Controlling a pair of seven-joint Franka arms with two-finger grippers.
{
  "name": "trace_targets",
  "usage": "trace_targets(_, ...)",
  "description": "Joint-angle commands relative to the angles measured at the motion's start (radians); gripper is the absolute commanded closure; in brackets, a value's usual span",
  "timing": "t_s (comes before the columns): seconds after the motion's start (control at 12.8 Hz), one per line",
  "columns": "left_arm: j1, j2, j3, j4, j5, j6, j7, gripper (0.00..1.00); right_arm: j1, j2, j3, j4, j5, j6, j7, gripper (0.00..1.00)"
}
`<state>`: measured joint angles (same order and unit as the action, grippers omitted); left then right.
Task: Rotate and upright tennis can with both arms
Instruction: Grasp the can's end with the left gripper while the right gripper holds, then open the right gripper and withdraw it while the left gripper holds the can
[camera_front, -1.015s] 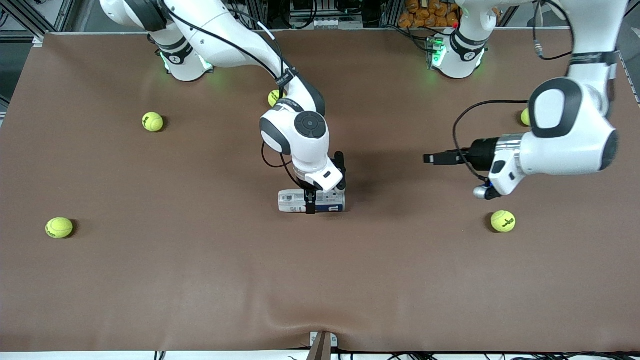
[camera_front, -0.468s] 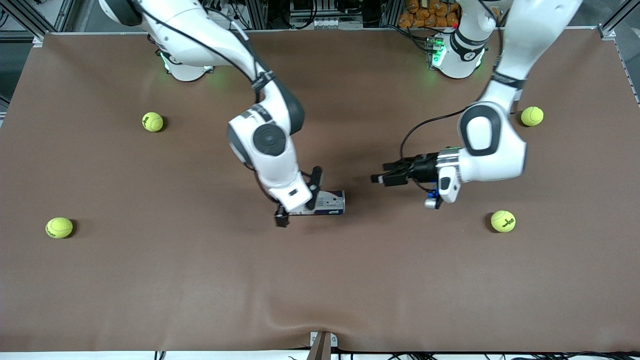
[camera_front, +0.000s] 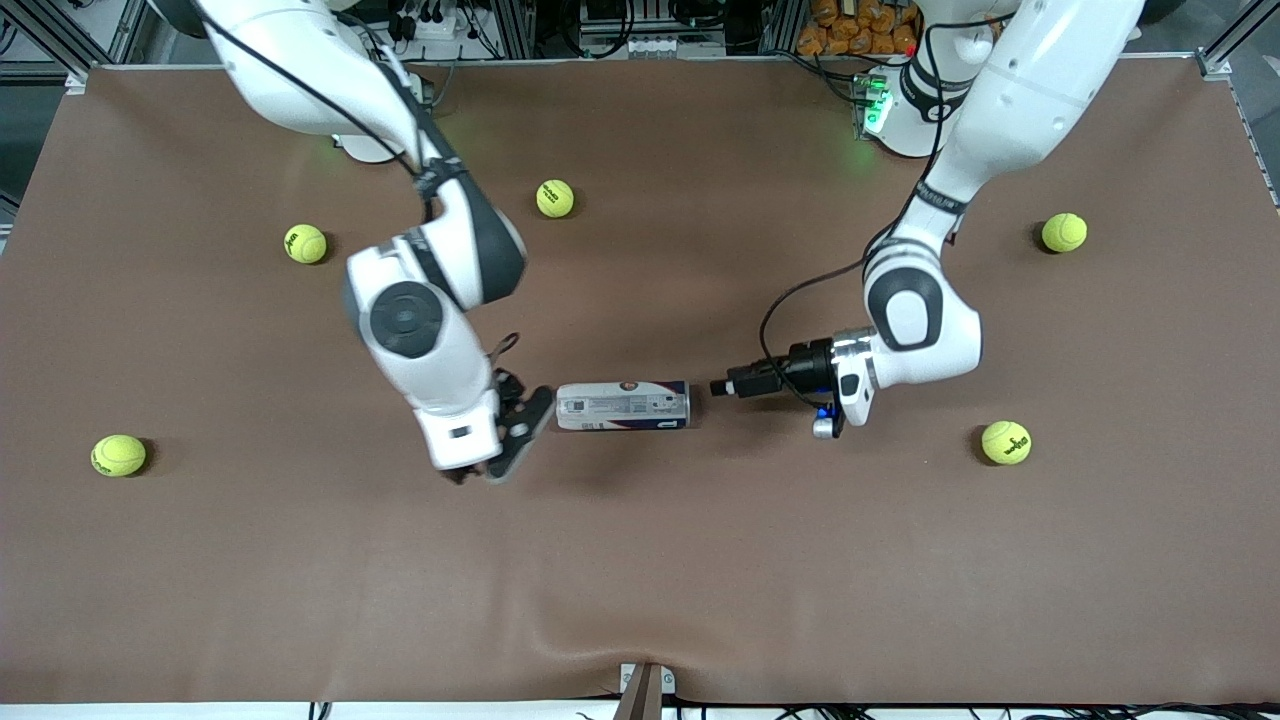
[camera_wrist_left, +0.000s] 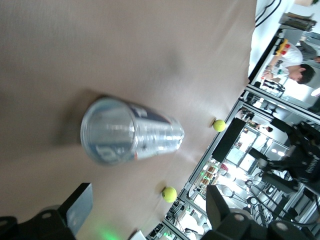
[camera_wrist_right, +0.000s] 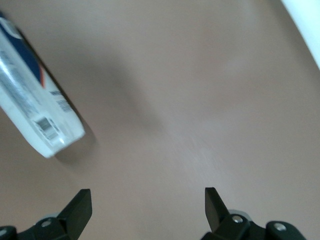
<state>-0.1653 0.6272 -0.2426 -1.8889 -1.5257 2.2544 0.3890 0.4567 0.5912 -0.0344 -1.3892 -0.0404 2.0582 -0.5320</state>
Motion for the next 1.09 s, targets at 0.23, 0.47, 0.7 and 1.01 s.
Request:
trace_targets(0.23,-0.026,0.138,-0.004,0.151,-0.044,0.004,0.212,0.00,-0.188,-0.191,0.019,-0.025,0.019,-0.243,0.061,0.00)
trace_targets(0.47,-0.030,0.180,-0.004,0.169,-0.089,0.004,0.240,0.00,-0.282,-0.289,0.016,-0.024,0.034,-0.404,0.073,0.00)
trace_targets(0.7,-0.080,0.201,-0.006,0.191,-0.166,0.004,0.238,0.13,-0.443,-0.353,0.019,-0.027,0.158,-0.544,0.075,0.00)
trace_targets(1.01,-0.095,0.209,-0.007,0.218,-0.185,-0.006,0.237,0.79,-0.494,-0.486,-0.011,-0.102,0.162,-0.555,0.198,0.00)
